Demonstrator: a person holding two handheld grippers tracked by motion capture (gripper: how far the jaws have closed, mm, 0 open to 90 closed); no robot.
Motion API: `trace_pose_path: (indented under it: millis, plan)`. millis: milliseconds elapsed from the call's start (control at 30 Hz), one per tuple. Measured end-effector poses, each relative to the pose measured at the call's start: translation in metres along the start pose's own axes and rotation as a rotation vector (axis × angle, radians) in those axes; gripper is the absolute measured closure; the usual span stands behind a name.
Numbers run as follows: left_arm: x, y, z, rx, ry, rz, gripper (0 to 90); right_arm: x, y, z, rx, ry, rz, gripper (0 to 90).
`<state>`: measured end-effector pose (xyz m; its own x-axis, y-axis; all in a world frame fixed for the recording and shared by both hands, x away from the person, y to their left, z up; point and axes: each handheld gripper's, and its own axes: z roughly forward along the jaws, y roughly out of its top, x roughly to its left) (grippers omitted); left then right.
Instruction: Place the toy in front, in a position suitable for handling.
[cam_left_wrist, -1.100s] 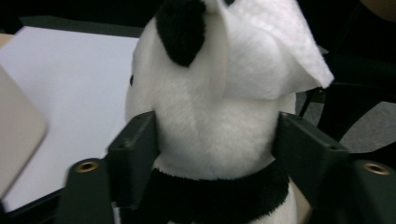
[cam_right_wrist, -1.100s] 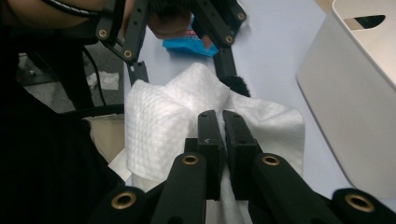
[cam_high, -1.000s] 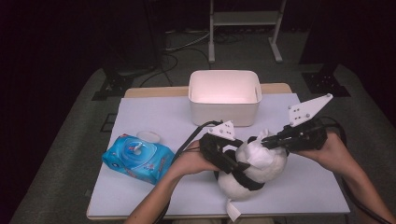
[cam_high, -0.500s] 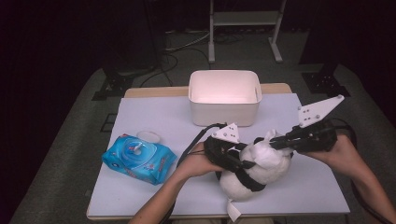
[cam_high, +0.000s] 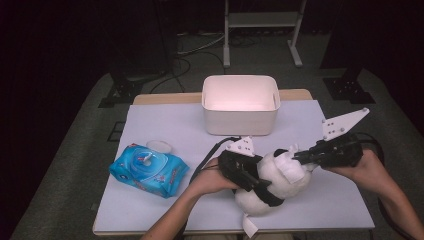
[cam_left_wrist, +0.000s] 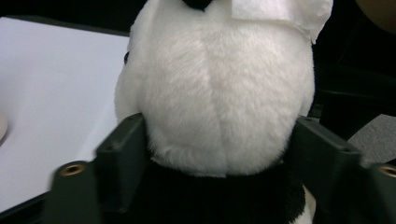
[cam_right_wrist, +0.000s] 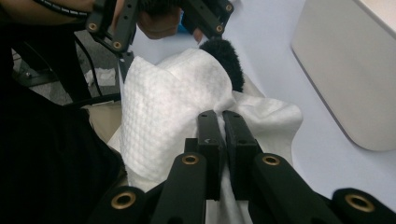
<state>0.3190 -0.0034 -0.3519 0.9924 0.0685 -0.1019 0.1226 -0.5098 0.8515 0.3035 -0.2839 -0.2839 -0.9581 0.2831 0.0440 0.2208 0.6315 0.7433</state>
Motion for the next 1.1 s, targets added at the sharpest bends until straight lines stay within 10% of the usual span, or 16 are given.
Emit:
trace_pose_path:
  millis: [167, 567, 1100]
  plan:
    - [0.005, 0.002, -0.008, -0.031, -0.013, -0.008, 48.0, -0.001, 0.001, -0.002, -0.053, 0.006, 0.004, 85.9]
    - [0.013, 0.017, -0.048, 0.027, 0.064, 0.033, 49.4, -0.011, 0.009, 0.012, -0.143, 0.005, 0.011, 85.9]
    - [0.006, 0.025, -0.018, 0.19, 0.075, 0.105, 42.3, -0.012, -0.005, 0.022, -0.11, 0.044, 0.035, 85.9]
